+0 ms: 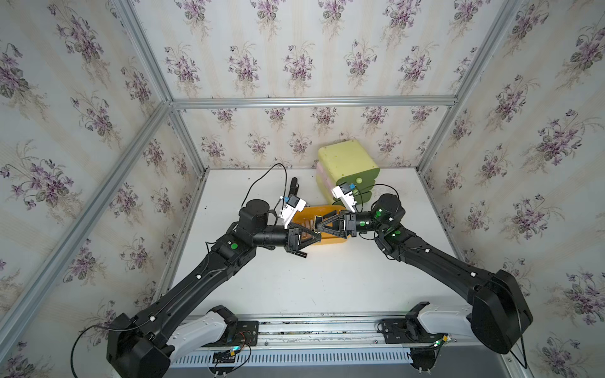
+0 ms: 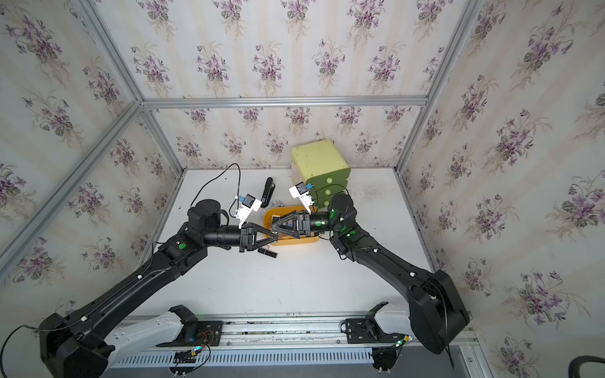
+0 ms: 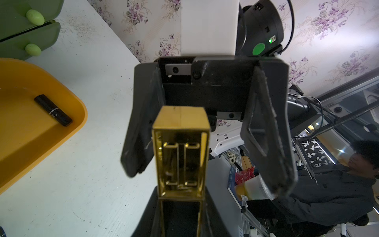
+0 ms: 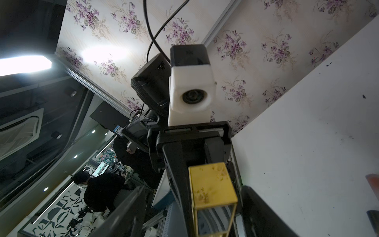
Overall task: Put the lipstick into the storage box
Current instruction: Place the lipstick in the storage box.
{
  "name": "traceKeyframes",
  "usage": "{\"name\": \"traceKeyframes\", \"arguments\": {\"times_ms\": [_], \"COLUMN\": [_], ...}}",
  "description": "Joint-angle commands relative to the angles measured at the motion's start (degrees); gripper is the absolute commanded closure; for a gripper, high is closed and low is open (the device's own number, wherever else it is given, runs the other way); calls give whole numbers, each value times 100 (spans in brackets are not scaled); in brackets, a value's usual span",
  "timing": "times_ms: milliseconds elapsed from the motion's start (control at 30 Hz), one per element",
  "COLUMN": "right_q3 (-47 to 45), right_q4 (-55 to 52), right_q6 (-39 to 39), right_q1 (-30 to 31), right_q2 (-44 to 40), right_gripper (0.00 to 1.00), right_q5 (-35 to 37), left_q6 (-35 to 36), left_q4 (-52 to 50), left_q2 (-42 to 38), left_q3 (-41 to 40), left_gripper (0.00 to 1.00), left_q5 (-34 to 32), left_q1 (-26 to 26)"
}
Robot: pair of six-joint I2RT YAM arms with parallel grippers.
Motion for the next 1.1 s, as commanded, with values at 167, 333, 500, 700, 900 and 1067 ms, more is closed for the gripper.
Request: {"name": "traceKeyframes", "arguments": {"times_ms": [167,333,500,700,900,1067], "right_q3": [54,14,3,-8,-54,-55], "right_q4": [404,404,415,422,400,225], "right_q6": [99,79,69,60,34,-79], "right_q1": [112,108,112,111,108,112], "right_q2": [15,-24,-34,-51,-73,-69], "right_gripper": [38,49,61,73,79,80], "right_q5": [42,81,108,138,152,208], "left_q6": [42,51,44,50,65,68], "left_q4": [68,52,53,38,-19,-90], "left_q2": [-96,-120,-114,-135,-176,-228], "left_q3": [-7,-30,-29,-37,-52,1], "left_gripper": [77,77,77,77,64,37], "left_q5": [66,75,82,76,-19,-48], "left_q1": [19,39,47,47,65,167]}}
